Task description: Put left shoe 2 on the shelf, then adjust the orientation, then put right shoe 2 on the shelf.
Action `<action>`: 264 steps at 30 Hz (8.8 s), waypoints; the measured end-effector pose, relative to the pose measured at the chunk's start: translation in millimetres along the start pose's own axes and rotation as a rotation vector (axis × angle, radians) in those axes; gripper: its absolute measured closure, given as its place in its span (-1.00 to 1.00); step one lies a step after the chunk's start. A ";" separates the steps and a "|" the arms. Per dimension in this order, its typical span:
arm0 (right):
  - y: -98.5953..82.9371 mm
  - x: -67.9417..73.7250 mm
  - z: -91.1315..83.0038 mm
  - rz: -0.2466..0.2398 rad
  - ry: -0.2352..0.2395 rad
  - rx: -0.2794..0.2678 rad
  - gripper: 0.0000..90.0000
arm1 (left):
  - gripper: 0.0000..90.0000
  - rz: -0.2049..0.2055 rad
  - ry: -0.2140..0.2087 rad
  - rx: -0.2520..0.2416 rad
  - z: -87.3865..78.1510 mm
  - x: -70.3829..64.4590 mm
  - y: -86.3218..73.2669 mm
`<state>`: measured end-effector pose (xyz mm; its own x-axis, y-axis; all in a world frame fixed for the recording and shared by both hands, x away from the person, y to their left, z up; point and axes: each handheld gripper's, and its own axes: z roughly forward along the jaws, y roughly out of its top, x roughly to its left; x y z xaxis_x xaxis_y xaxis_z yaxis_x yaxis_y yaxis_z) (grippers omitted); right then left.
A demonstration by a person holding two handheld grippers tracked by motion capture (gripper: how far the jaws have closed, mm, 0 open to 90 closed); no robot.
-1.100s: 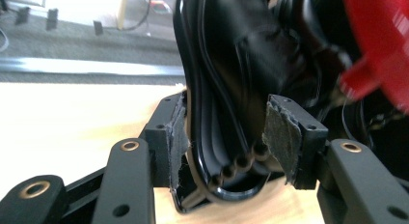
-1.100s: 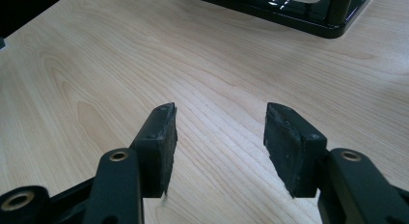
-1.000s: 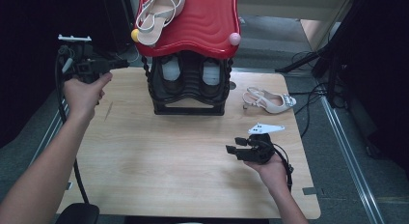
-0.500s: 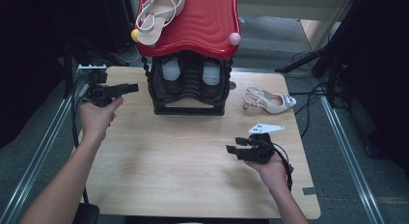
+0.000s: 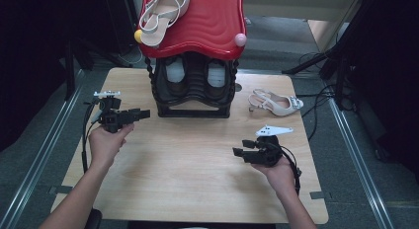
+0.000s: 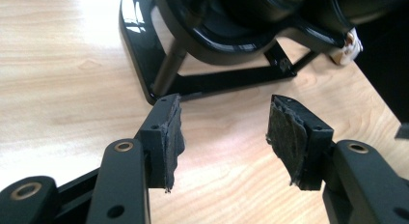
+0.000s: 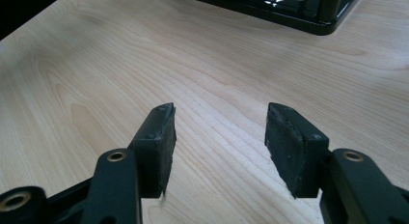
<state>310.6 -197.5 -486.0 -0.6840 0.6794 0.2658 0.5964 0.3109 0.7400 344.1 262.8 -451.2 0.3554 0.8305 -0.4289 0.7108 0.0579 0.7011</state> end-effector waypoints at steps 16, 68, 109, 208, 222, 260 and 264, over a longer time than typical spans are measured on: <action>0.3 -3.5 0.4 0.005 -0.009 0.001 0.02 | 0.00 0.043 -0.056 -0.026 -0.3 -0.7 -31.3; 76.9 -103.9 12.7 0.192 -0.237 -0.081 1.00 | 0.00 0.032 -0.053 -0.054 -2.8 3.6 -32.7; 61.6 -128.3 11.3 0.235 -0.326 -0.047 1.00 | 0.05 0.040 -0.042 -0.043 -6.1 6.0 -33.9; 43.8 -95.1 -39.3 0.233 -0.286 -0.110 0.91 | 0.00 0.044 -0.068 0.013 3.7 6.6 -31.4; 63.5 -114.5 -34.2 0.198 -0.341 -0.124 0.68 | -0.01 0.024 -0.046 0.012 -6.2 12.7 -39.9; 53.2 -155.9 9.5 0.325 -0.445 -0.034 0.88 | -0.01 0.021 -0.020 0.017 -13.9 14.6 -49.4; 53.2 -157.8 8.6 0.338 -0.442 -0.034 0.94 | -0.01 0.019 -0.020 0.018 -13.6 15.2 -49.6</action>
<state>453.9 -282.4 -494.0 -0.2110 0.9540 0.2129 0.7332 0.0105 0.6799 306.1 280.2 -484.7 0.3803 0.8204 -0.4270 0.7148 0.0322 0.6986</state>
